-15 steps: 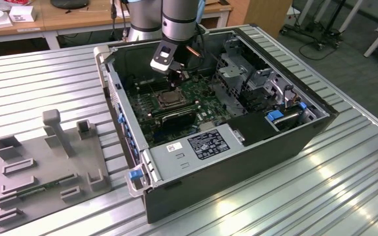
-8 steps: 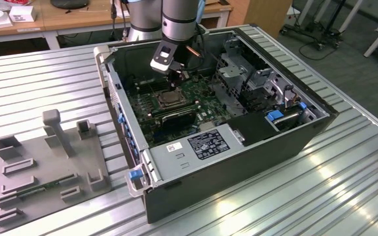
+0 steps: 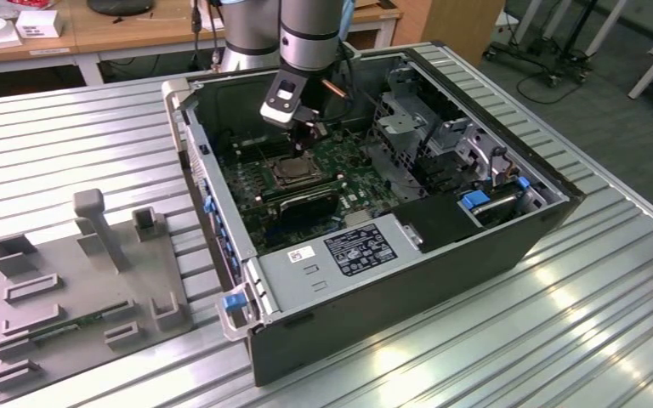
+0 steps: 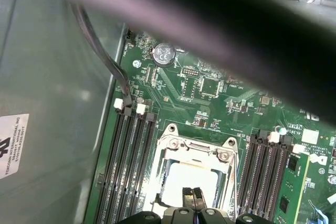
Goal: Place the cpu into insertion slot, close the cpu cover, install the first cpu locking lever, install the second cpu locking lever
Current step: 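Close the cpu cover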
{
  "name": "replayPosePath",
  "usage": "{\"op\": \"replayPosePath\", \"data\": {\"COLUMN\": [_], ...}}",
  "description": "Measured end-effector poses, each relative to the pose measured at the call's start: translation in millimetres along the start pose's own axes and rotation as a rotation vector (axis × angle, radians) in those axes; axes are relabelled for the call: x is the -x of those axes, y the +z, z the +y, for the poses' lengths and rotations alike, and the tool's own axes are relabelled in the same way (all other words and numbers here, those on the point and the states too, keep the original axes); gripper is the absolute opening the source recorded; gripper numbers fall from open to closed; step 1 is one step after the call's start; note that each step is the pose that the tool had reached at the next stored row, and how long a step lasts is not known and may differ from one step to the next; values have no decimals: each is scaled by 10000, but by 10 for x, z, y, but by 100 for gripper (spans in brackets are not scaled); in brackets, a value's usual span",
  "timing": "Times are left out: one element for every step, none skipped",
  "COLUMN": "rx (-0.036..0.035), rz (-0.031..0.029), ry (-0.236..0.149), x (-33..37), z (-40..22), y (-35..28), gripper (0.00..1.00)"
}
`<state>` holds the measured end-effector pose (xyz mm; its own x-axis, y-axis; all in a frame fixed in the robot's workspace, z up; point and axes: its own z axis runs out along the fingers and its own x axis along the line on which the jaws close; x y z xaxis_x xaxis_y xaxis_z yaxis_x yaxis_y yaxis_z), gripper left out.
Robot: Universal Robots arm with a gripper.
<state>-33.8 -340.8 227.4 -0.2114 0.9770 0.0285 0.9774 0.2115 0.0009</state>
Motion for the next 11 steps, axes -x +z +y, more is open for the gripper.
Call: {"op": "replayPosePath", "data": {"rx": [0, 0, 0, 0, 0, 0, 0, 0, 0, -1, 0], "rz": [0, 0, 1, 0, 0, 1, 0, 1, 1, 2, 4], "ry": [-9, -10, -10, -11, -10, -11, -11, -12, -18, -32, -61], "x": [0, 0, 0, 0, 0, 0, 0, 0, 0, 0, 0], "z": [0, 0, 0, 0, 0, 0, 0, 0, 0, 0, 0], "y": [0, 0, 0, 0, 0, 0, 0, 0, 0, 0, 0], "gripper": [11, 11, 11, 11, 11, 11, 11, 11, 11, 11, 11]}}
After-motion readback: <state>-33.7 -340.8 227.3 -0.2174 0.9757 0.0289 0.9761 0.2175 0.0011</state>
